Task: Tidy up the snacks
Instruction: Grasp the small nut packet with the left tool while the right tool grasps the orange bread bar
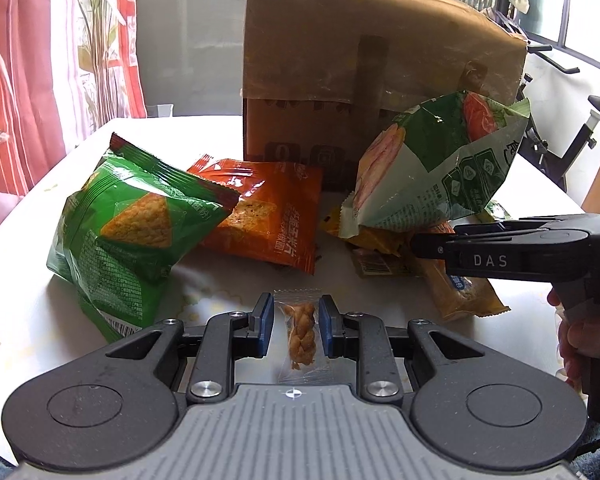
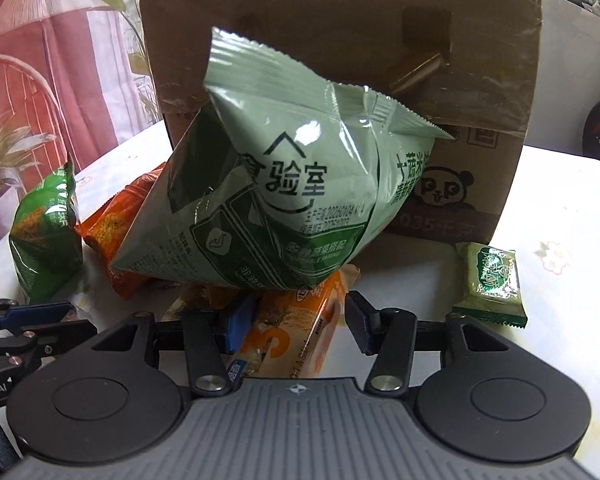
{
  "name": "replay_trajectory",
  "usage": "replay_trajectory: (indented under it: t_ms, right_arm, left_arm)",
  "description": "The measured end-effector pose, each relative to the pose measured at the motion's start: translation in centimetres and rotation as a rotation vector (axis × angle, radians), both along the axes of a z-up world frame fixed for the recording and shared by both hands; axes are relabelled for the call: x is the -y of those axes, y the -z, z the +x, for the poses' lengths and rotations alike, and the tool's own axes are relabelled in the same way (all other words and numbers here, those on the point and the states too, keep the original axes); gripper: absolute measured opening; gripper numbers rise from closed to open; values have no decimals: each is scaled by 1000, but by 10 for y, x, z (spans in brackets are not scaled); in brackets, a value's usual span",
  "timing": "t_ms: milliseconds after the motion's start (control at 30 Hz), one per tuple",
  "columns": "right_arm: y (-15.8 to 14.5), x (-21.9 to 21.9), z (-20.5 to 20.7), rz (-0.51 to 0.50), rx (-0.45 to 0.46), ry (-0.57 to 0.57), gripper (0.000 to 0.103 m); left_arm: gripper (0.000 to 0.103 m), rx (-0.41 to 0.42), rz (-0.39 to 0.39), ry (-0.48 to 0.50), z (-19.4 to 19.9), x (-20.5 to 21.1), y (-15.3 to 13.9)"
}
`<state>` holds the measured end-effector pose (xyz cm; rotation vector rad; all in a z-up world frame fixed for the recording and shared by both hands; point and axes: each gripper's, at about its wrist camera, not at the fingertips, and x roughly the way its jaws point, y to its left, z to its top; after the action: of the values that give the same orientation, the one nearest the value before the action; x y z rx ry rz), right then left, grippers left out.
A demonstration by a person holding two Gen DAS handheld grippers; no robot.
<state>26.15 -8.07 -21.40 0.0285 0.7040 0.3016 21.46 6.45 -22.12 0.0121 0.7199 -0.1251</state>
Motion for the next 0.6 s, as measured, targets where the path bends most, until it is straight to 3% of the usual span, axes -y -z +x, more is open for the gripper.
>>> replay_trajectory:
  t_ms: [167,300,600]
  right_arm:
    - [3,6,-17,-21,-17,-7,43]
    - [6,32,-36,34,-58,44,43]
    - [7,62,-49,14,-43,139,43]
  left_arm:
    - [26,1,-9,-1,0,-2,0]
    - [26,-2,-14,0,0,-3,0]
    - [26,-9,-4,-2,2,-3,1]
